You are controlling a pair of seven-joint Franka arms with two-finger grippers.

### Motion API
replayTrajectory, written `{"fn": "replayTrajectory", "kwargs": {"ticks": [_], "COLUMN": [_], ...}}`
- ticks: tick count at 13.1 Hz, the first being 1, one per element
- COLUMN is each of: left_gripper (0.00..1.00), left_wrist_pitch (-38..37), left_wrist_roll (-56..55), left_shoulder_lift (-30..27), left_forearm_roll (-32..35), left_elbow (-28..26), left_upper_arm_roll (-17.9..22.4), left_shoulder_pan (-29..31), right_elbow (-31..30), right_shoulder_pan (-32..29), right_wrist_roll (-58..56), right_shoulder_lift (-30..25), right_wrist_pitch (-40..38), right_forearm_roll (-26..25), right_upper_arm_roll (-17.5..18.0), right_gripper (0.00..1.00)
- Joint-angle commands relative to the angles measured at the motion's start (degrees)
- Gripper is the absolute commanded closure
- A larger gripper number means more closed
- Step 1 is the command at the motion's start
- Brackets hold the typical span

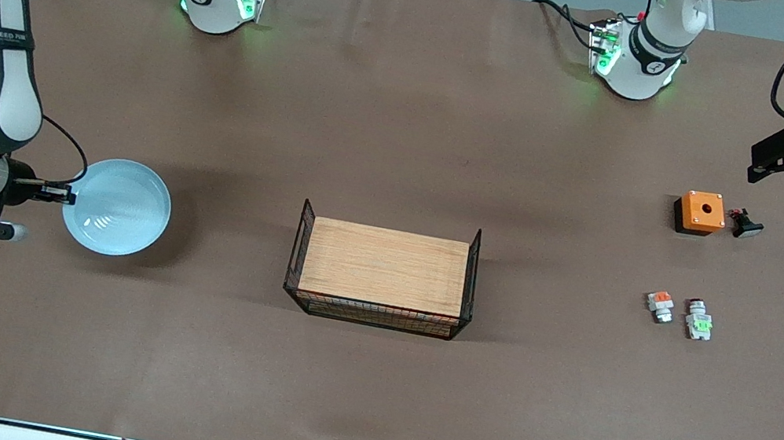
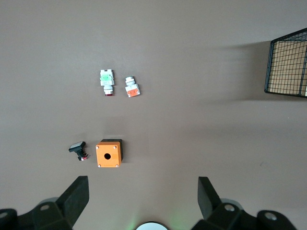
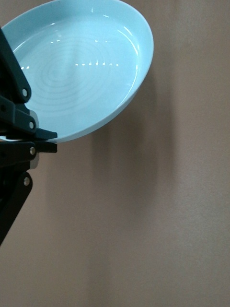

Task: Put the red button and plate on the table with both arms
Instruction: 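Lower the held plate onto the table with the right gripper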

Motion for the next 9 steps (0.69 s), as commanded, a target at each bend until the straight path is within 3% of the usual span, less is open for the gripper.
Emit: {"fn": "replayTrajectory", "kwargs": {"ticks": [1, 6, 9], "left_gripper": [0.0, 0.0, 0.0], "left_wrist_pitch": [0.2, 0.0, 0.0], "left_wrist_roll": [-0.4, -0.4, -0.4], "left_shoulder_lift": [-0.8, -0.9, -1.0], "left_forearm_roll": [-1.0, -1.0, -1.1], "left_elbow": [-0.3, -0.3, -0.4], "left_upper_arm_roll": [-0.4, -1.1, -1.2], "left_shoulder_pan": [-0.1, 0.1, 0.1], "right_elbow": [-4.6, -9.5, -9.4], "right_shoulder_pan": [-1.9, -2.4, -2.6], "right_wrist_roll": [-2.3, -2.8, -3.1], "right_shoulder_lift": [-0.8, 0.1, 3.1], "right_wrist_pitch": [4.8, 13.1, 16.4], "right_forearm_roll": [0.3, 0.4, 0.4], "right_upper_arm_roll": [1.1, 1.1, 1.1], "right_gripper": [0.98, 0.98, 0.98]}}
